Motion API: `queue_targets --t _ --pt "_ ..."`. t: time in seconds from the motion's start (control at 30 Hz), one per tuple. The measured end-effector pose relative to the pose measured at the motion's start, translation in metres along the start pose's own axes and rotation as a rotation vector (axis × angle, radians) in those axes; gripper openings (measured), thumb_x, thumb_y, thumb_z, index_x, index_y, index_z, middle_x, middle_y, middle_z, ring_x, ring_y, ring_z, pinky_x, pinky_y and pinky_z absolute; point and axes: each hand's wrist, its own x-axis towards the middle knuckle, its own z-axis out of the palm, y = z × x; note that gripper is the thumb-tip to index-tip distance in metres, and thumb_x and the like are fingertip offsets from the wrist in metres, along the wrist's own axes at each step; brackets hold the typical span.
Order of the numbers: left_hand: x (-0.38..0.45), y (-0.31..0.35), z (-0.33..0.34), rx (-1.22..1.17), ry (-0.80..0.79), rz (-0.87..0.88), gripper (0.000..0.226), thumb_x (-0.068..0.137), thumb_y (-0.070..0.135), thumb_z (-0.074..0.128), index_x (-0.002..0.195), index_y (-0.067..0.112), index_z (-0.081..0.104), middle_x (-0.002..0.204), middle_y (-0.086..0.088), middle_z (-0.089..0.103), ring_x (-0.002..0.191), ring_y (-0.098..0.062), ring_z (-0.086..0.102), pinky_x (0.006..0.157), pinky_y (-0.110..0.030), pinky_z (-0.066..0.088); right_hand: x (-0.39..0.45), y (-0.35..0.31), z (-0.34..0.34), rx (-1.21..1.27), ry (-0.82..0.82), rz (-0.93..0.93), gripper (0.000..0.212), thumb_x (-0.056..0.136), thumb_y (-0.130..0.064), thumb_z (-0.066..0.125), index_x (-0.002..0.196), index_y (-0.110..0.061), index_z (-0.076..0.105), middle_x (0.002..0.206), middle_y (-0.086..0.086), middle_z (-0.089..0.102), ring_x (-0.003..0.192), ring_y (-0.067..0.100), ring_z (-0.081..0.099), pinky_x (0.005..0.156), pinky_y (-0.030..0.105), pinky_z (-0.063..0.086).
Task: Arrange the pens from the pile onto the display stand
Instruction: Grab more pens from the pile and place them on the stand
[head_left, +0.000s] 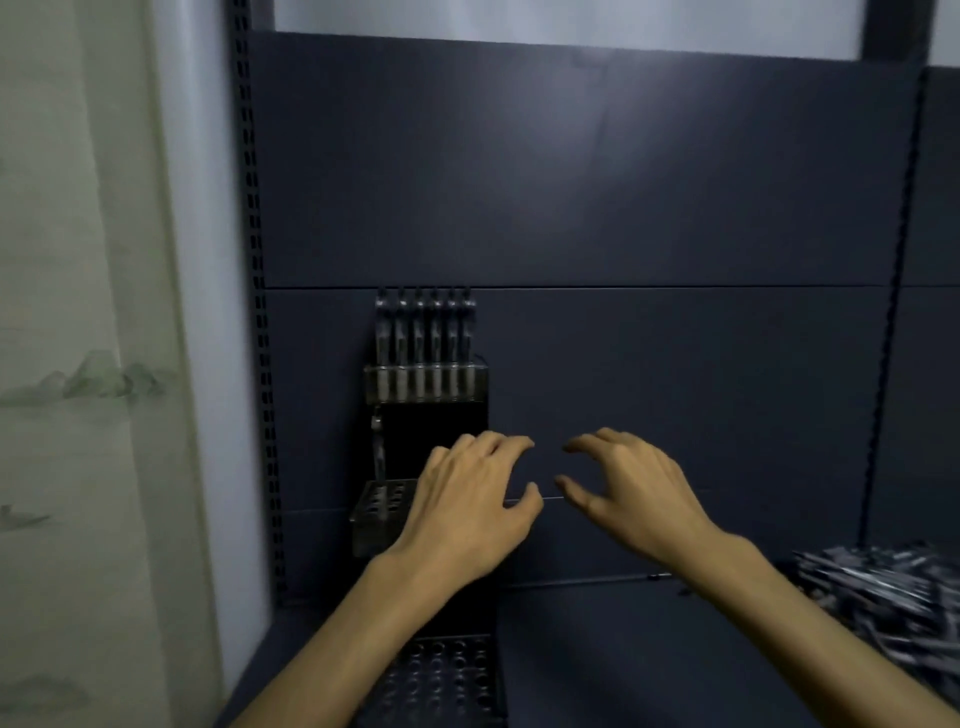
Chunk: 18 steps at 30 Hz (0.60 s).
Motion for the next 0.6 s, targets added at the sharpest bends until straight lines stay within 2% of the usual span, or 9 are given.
queue_targets --t 0.33,0.6 --pt "0.031 0.107 0.075 -0.044 -0.015 -0.120 0.060 0.100 0.049 0.044 0.156 0.038 0.026 0.164 0.007 0.023 0.147 -0.011 0.024 0.117 -0.032 0.022 -0.038 0.127 -0.010 0.105 -0.049 -0.043 0.045 0.097 -0.048 0.055 0.134 -0.024 0.057 0.129 -0.006 0.062 0.117 0.015 0.059 0.091 0.033 0.050" --pt "0.037 0.127 0.104 -0.021 -0.105 -0.149 0.059 0.101 0.049 0.043 0.156 0.035 0.028 0.163 0.005 0.027 0.147 -0.014 0.025 0.117 -0.034 0.022 -0.059 0.171 -0.015 0.092 -0.082 -0.005 0.044 0.096 -0.049 0.056 0.131 -0.023 0.060 0.126 -0.005 0.063 0.115 0.019 0.060 0.087 0.036 0.051"
